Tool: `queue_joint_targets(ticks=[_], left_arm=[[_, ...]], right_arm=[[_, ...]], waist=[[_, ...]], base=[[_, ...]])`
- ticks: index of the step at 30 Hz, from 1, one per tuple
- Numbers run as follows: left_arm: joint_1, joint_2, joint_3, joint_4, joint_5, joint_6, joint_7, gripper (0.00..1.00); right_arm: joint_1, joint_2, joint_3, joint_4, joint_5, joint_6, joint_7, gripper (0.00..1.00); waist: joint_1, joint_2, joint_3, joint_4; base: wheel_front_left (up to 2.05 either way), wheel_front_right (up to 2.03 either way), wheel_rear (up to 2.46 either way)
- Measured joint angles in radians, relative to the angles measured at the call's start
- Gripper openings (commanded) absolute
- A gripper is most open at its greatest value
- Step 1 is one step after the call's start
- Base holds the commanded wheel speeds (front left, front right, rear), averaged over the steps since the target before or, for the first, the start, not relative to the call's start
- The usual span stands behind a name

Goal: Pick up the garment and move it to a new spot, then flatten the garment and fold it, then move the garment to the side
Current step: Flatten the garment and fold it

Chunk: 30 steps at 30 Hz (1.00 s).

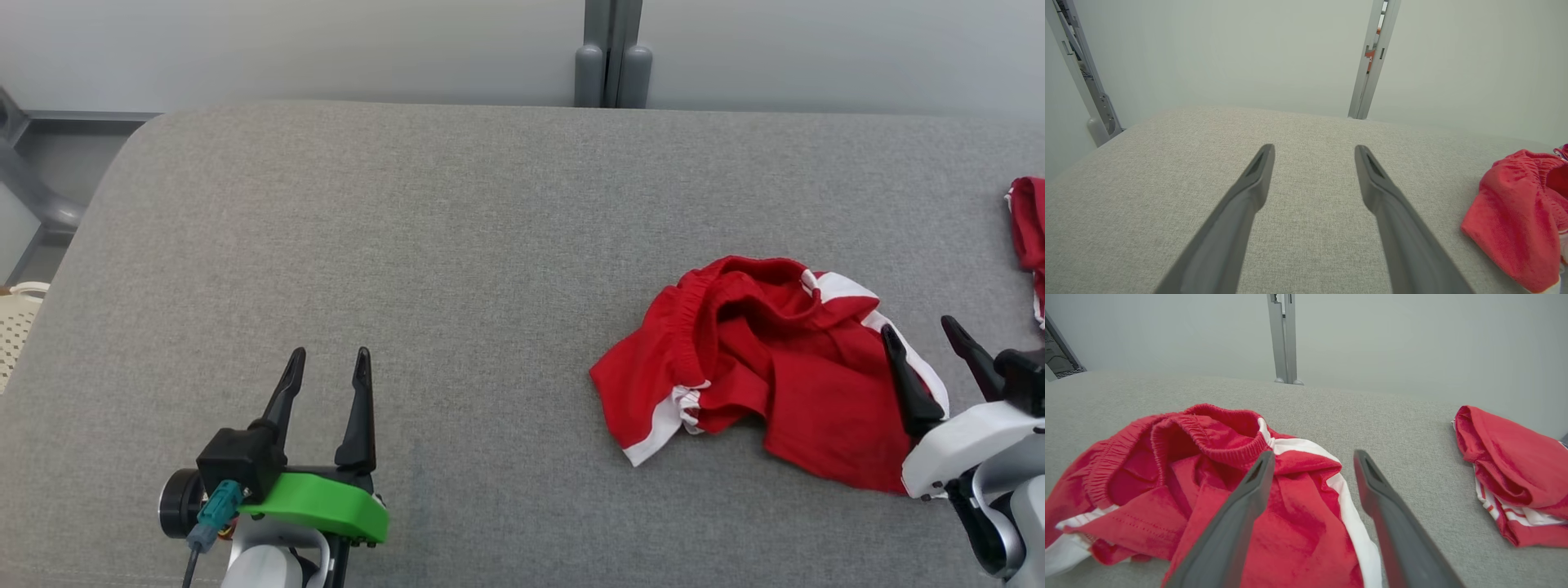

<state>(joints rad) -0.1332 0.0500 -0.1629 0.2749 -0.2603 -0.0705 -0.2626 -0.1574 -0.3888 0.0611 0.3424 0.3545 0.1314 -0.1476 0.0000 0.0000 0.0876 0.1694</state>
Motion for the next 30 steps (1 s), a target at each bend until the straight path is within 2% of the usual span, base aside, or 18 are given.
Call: queue_joint_targets(ticks=[10, 21, 22, 23, 30], left_arm=[[-0.001, 0.0, -0.013, -0.002, -0.003, -0.001, 0.0, 1.0], [-0.011, 0.0, -0.045, -0.01, -0.034, 0.011, 0.0, 1.0], [-0.011, 0.0, -0.046, -0.011, -0.035, 0.014, 0.0, 1.0], [-0.011, 0.0, -0.048, -0.012, -0.035, 0.017, 0.0, 1.0], [-0.011, 0.0, -0.047, -0.008, -0.036, 0.019, 0.0, 1.0]], right_arm=[[-0.147, -0.016, 0.067, 0.041, -0.022, 0.0, 0.069, 1.0], [-0.258, -0.049, 0.165, 0.256, -0.012, 0.0, 0.134, 1.0], [-0.263, -0.049, 0.172, 0.268, -0.006, 0.0, 0.137, 0.46], [-0.268, -0.048, 0.18, 0.278, 0.0, 0.0, 0.134, 0.02], [-0.312, -0.039, 0.236, 0.314, 0.024, 0.0, 0.073, 0.0]], waist=[[0.0, 0.0, 0.011, 0.036], [0.0, 0.0, 0.052, 0.098], [0.0, 0.0, 0.055, 0.102], [0.0, 0.0, 0.059, 0.106], [0.0, 0.0, 0.056, 0.1]], base=[[0.0, 0.0, 0.0], [0.0, 0.0, 0.0], [0.0, 0.0, 0.0], [0.0, 0.0, 0.0], [0.0, 0.0, 0.0]])
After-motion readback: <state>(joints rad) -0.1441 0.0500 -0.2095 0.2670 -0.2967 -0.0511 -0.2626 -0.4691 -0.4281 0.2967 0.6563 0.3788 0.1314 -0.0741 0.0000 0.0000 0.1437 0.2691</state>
